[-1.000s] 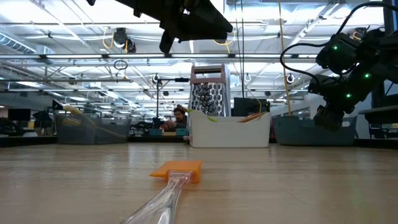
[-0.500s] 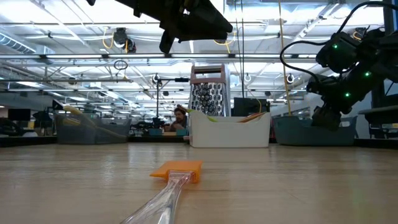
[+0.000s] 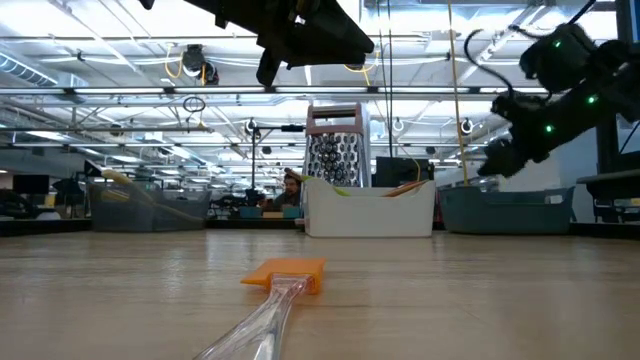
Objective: Pick & Place Kitchen Items
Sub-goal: Put the red spatula into the blue bin
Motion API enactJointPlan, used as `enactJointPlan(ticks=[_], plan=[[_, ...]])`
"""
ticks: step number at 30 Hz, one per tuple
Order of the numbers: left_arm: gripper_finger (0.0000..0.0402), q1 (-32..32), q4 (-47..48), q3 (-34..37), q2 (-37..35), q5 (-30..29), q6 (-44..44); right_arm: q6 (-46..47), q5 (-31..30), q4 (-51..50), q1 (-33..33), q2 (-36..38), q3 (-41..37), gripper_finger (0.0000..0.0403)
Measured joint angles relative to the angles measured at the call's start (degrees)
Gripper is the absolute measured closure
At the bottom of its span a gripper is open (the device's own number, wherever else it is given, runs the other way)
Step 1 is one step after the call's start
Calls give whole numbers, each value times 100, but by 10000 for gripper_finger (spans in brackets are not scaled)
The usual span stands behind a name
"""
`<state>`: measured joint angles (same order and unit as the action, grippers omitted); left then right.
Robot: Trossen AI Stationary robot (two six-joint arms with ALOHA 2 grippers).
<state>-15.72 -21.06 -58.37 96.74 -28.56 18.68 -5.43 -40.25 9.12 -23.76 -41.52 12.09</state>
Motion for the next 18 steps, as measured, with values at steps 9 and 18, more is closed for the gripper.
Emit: enactJointPlan(ticks=[9,18], plan=[[325,-1,7,0,0,0,-7,590,448,433,1360,367,5,186],[325,0,7,0,1,-2,-7,1697,457,417,2881,333,64,188]])
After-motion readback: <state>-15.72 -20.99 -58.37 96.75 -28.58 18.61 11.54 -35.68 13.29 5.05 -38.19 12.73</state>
